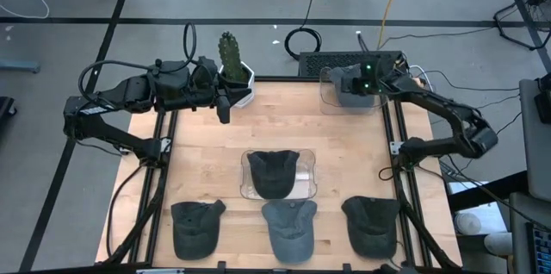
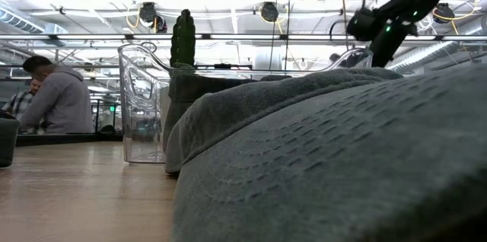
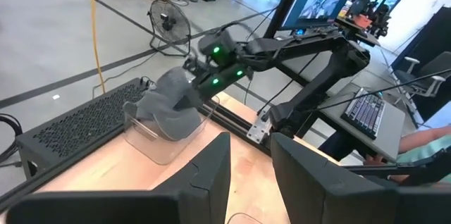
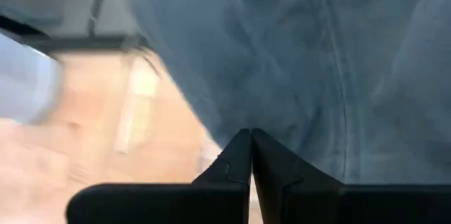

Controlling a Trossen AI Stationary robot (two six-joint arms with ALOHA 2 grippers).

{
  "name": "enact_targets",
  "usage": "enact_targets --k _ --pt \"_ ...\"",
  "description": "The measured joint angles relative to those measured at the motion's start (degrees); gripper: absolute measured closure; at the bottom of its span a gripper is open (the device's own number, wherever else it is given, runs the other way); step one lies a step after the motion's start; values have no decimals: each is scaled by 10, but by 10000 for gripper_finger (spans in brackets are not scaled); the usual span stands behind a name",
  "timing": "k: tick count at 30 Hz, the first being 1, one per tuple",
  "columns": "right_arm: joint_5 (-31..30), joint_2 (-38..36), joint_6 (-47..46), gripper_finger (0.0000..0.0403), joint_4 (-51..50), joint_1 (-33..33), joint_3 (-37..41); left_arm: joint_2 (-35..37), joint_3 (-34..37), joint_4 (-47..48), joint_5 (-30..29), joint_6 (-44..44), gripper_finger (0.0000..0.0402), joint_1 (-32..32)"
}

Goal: Pick & Place hat
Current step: Put the right gray cap into the top transparent bin, then put the right black cap into the bottom transparent bin

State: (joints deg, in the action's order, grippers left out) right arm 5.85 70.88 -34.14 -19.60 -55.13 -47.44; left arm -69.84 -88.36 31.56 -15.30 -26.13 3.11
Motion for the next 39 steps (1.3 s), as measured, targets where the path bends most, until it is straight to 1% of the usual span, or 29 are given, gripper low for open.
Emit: enact_targets --k 3,5,7,8,9,10,12,15,21,25,27,31,34,39 --pt "-20 -47 -12 401 3 0 0 0 0 0 0 0 289 0" --pt "-63 -71 -26 401 10 0 0 0 0 0 0 0 289 0" --pt "-117 -79 -42 401 30 0 0 0 0 0 0 1 289 0" --pt "-134 -77 -51 401 42 -1 0 0 0 0 0 1 289 0" --pt "-137 -70 -59 401 53 -5 0 0 0 0 1 1 289 0" --pt "-128 -59 -71 401 65 -8 0 0 0 0 1 1 289 0" --pt "-88 -28 -96 401 90 -12 0 0 0 0 1 6 289 0" --pt "-45 21 -93 401 107 -10 0 0 0 0 1 7 289 0" --pt "-41 91 -88 401 103 -12 0 0 0 0 2 -1 289 0" --pt "-29 102 -83 401 104 -16 -1 0 0 0 2 -13 289 0" --pt "-26 90 -78 401 102 -19 -1 0 0 0 2 -14 289 -2" --pt "-38 37 -53 401 105 -23 0 0 0 0 2 -12 289 -7" --pt "-44 -12 -8 401 106 -21 0 0 0 1 1 -9 289 -7" --pt "-42 -92 28 401 86 14 0 0 0 0 -13 17 289 -5"
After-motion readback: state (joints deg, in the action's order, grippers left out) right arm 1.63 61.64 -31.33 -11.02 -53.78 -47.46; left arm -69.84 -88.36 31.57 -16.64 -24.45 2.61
